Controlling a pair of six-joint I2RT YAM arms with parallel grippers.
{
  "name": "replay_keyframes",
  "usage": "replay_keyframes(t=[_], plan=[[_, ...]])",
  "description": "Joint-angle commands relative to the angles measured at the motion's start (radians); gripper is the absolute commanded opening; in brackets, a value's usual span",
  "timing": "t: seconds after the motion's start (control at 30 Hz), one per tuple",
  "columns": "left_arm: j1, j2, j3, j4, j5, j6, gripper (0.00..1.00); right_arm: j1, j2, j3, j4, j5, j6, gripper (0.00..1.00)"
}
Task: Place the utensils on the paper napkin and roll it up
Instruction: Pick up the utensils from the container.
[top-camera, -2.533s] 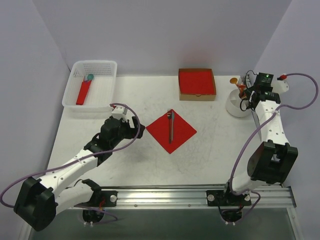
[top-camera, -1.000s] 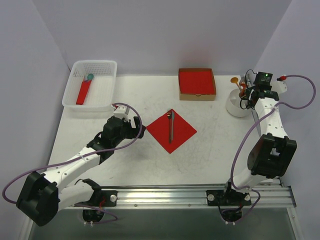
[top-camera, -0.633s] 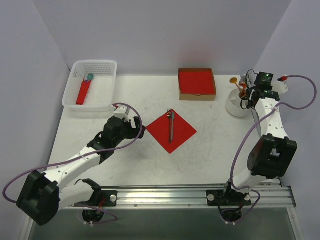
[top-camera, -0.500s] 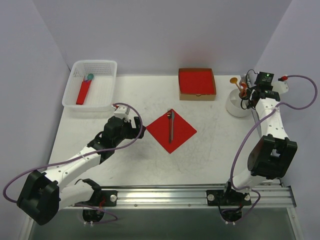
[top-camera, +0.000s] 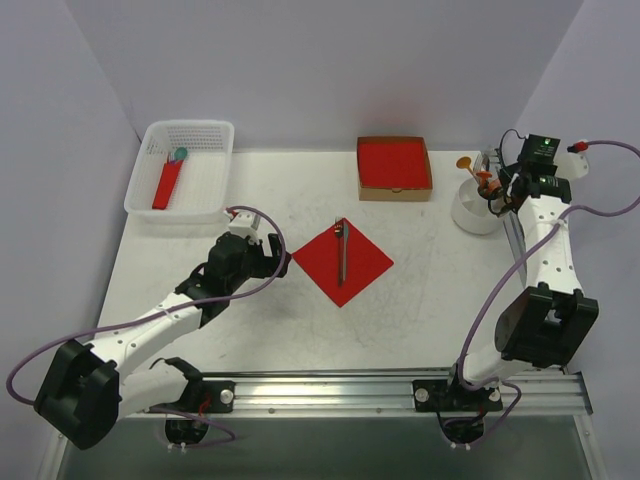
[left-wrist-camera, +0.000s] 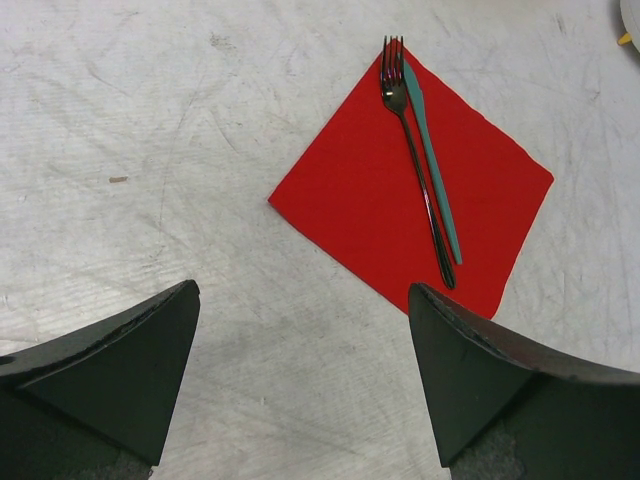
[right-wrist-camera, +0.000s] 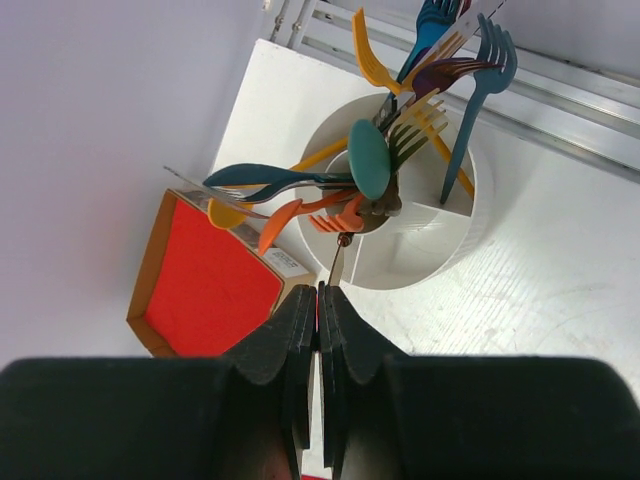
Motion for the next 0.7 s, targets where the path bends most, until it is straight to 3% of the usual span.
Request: replay_keyframes(t=[0.0, 0.23, 0.5, 0.67], plan=[[0.001, 0.007, 0.034, 0.040, -0.003, 0.016, 0.94, -0.003, -0.063, 0.065, -0.028, 0.003, 0.006, 0.00], [0.001, 0.014, 0.018, 0.111, 0.063, 0.028, 0.94, -0.004, -0.075, 0.093, -0.065, -0.005, 0.000, 0.00], [0.002, 0.097, -0.063, 0.561, 0.184, -0.021, 0.94, -0.013, -0.093, 0.093, -0.079, -0.023, -0.014, 0.00], [-0.007, 0.268, 0.062, 0.758, 0.328, -0.021, 0.94, -0.016, -0.112, 0.105, -0.114, -0.025, -0.024, 0.00]])
